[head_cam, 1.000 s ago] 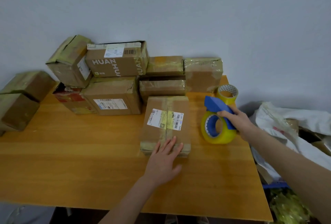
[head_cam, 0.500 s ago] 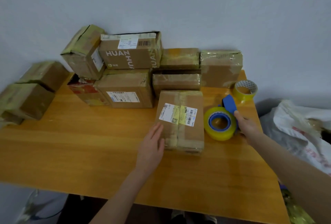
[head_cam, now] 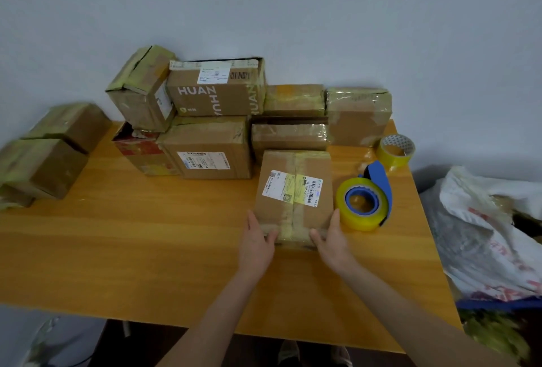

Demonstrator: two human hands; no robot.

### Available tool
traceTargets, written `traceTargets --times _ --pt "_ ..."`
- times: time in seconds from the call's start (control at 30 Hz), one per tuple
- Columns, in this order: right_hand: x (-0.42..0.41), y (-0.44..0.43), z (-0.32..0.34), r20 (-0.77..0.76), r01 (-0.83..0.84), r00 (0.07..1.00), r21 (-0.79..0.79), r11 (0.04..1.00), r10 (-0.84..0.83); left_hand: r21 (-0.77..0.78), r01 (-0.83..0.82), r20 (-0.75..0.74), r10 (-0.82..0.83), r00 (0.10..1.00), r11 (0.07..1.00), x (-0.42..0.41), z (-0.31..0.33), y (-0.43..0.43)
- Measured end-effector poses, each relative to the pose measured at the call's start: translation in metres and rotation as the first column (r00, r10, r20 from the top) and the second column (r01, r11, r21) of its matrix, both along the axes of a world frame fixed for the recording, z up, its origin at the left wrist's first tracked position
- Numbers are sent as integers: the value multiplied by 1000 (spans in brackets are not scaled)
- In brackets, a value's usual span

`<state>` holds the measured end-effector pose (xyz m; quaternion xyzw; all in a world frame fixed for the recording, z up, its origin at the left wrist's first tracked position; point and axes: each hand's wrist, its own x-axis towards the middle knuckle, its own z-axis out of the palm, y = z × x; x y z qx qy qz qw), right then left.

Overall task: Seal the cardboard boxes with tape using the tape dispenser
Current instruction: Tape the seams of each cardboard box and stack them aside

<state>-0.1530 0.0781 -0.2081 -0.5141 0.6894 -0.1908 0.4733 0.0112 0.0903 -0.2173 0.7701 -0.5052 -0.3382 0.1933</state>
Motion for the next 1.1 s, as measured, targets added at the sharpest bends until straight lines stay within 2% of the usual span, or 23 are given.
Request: traceTargets --times 0.1,0.23,0.33,0.5,0.57,0.63,0.73,0.8,0.9,1.0,1.1 --pt "-16 -5 2 -12 -44 999 18 999 44 -1 24 -98 -24 995 1000 16 5 4" --pt "-38 7 2 -156 -31 988 -73 997 19 -156 -49 26 54 998 987 38 9 17" --pt "-39 18 1 -119 -69 991 -98 993 57 -130 -67 -32 63 997 989 37 12 18" --pt "-36 13 -11 -78 13 997 -122 992 -22 -119 -106 -94 95 991 987 35 11 13" --pt "-37 13 -9 -109 -20 994 -118 993 7 -120 -79 -64 71 995 990 36 10 12" --pt "-37 15 -3 -231 -119 969 -112 987 91 -120 -37 -8 36 999 992 35 10 12" --pt "-37 15 6 -558 -312 801 -84 946 215 -92 12 63 -6 998 996 32 12 10" --pt "-37 12 13 -672 -381 698 -56 923 248 -43 56 165 -48 985 997 28 14 8" --pt "-28 6 18 -709 -424 655 -59 904 261 -9 133 329 -123 936 991 21 13 4" --pt "-8 2 19 -648 -375 708 -10 927 279 -3 235 295 -223 929 972 6 9 -3" --pt "0 -4 13 -643 -354 722 -24 935 257 53 269 321 -271 907 962 3 7 -10"
